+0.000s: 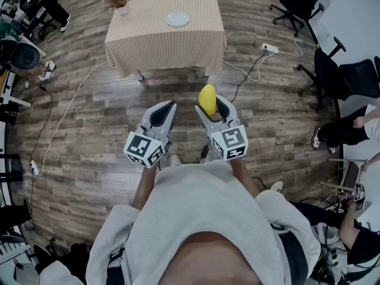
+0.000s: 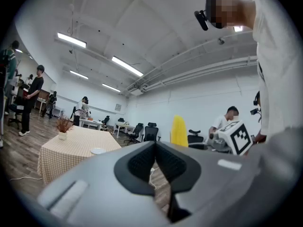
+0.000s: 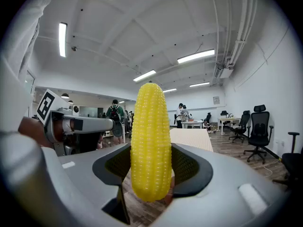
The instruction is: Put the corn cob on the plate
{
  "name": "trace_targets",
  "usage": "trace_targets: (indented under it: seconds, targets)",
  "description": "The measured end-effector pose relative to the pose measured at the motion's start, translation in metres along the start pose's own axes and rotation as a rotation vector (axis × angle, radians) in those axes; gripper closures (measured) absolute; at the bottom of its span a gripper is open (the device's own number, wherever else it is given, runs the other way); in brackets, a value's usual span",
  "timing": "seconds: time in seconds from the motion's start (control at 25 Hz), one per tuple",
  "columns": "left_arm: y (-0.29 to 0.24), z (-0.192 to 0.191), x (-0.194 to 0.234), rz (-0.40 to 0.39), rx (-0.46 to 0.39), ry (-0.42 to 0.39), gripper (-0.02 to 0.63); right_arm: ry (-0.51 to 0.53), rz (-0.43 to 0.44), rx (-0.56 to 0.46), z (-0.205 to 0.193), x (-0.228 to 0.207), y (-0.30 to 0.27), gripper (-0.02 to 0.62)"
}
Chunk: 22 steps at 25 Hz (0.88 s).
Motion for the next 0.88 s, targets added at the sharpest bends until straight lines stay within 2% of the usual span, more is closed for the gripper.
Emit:
trace_targets:
  seconds: [0.36,0.88]
  targets:
    - [-0.022,-0.003,-0.015,-0.008,-0.014,-0.025,0.598,-0.019,0.037,-0.039,0.004,-0.021,0.002,0.345]
    - [-0.065,-0.025,-0.055,0.026,-0.012,-0.040,0.598,-0.024,0.090,-0.039,-0.001,-0.070,0.029,0.345]
Point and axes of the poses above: the fingertips, and each gripper's own axes: y backward along the fingers, x to its left, z out of its top, the point moved 5 cm from there along y, backward along the fingers, and after that the axes turned 13 degrees about -x, right-handed, at the moved point
